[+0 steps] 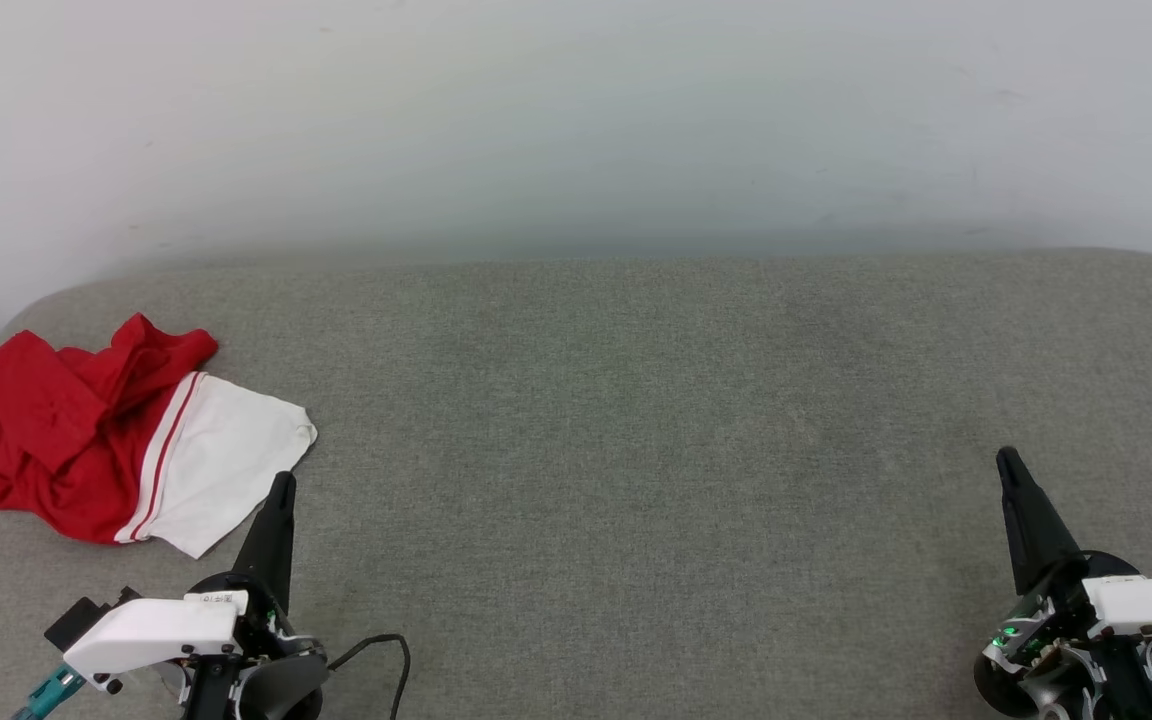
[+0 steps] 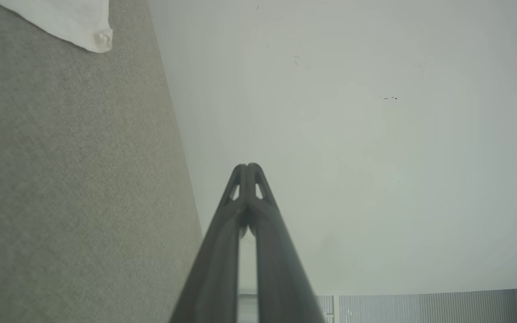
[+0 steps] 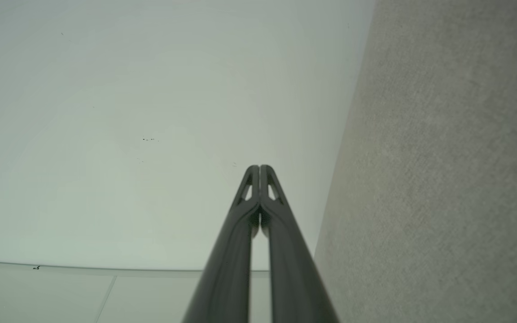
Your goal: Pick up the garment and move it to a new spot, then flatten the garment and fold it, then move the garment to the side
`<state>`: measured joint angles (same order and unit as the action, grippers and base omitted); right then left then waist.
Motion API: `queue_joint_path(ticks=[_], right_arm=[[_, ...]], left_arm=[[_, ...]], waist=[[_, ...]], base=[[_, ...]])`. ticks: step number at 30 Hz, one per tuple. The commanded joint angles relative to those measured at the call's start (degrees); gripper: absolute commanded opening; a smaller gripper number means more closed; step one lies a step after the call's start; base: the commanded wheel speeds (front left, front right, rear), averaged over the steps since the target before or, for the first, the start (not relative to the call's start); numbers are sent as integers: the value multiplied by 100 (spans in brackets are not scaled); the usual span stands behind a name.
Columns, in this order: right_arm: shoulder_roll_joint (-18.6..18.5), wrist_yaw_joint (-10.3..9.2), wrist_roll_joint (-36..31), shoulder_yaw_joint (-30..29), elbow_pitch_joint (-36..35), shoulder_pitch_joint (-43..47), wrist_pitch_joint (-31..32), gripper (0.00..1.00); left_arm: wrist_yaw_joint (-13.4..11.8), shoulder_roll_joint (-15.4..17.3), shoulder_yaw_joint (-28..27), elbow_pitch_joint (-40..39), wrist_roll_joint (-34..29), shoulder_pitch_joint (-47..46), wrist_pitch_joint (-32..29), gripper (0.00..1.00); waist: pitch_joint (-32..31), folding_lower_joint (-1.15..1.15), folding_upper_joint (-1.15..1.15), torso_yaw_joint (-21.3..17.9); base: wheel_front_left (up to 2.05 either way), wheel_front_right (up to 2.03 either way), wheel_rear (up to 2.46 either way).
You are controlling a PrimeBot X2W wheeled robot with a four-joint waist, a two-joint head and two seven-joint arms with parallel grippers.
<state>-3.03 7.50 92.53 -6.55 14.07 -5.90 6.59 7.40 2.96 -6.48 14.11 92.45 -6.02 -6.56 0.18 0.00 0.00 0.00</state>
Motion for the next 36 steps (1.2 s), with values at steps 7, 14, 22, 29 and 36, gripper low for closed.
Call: queue_joint_path(ticks=[7,14,22,29,36], right_arm=[[25,-2,-34,-5,8,-64,9,0],[25,-2,-34,-5,8,-64,9,0],[25,-2,-34,-6,8,-64,9,0],[25,-2,-33,-4,8,-64,9,0],[25,-2,-32,-3,8,-64,8,0]], left_arm=[[17,-13,-24,2,-17,-46,-17,0],[17,-12,-24,2,-17,-46,-17,0],[17,-12,-24,2,-17,-46,-17,0],[17,-12,-24,2,-18,-47,-17,0],[17,-12,-24,2,-18,-47,-17,0]], waist=[[0,0,0,0],[0,0,0,0],[0,0,0,0],[0,0,0,0],[0,0,0,0]], base=[[0,0,0],[0,0,0],[0,0,0],[0,0,0],[0,0,0]])
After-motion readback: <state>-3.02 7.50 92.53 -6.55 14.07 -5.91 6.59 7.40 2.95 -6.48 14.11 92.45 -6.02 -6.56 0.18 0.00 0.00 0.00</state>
